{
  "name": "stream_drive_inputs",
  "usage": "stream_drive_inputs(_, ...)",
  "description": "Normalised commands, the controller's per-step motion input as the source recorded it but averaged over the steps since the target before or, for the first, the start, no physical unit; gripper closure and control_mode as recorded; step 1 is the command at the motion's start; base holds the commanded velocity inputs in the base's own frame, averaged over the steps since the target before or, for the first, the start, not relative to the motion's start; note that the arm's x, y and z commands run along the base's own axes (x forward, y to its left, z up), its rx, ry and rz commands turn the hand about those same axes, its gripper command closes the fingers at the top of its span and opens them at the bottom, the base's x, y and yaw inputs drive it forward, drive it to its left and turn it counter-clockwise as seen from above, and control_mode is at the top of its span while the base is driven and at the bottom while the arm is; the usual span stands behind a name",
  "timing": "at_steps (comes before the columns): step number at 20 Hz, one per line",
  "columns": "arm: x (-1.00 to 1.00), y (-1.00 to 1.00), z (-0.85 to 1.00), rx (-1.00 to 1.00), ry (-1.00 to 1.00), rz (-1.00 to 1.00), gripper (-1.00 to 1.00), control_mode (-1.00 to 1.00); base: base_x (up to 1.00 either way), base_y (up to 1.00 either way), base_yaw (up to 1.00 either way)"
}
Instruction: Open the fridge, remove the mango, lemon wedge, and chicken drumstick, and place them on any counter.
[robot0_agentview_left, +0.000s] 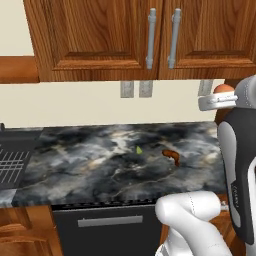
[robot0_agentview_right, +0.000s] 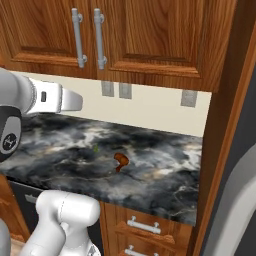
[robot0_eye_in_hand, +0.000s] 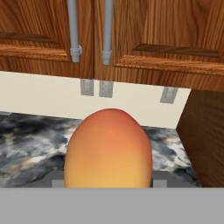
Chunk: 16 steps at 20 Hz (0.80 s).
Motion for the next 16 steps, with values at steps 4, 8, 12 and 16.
stream_drive_inputs(4,0.0,0.0,0.0,0.0,0.0,0.0,1.0,1.0,0.74,0.08,0.0)
stream_drive_inputs(8,0.0,0.0,0.0,0.0,0.0,0.0,1.0,1.0,0.68,0.1,0.0)
stream_drive_inputs(12,0.12,0.0,-0.08,0.0,0.05,0.01,1.0,-1.0,0.21,0.02,0.0)
stream_drive_inputs(16,0.4,0.06,-0.42,0.0,0.14,0.05,1.0,-1.0,0.0,0.0,0.0)
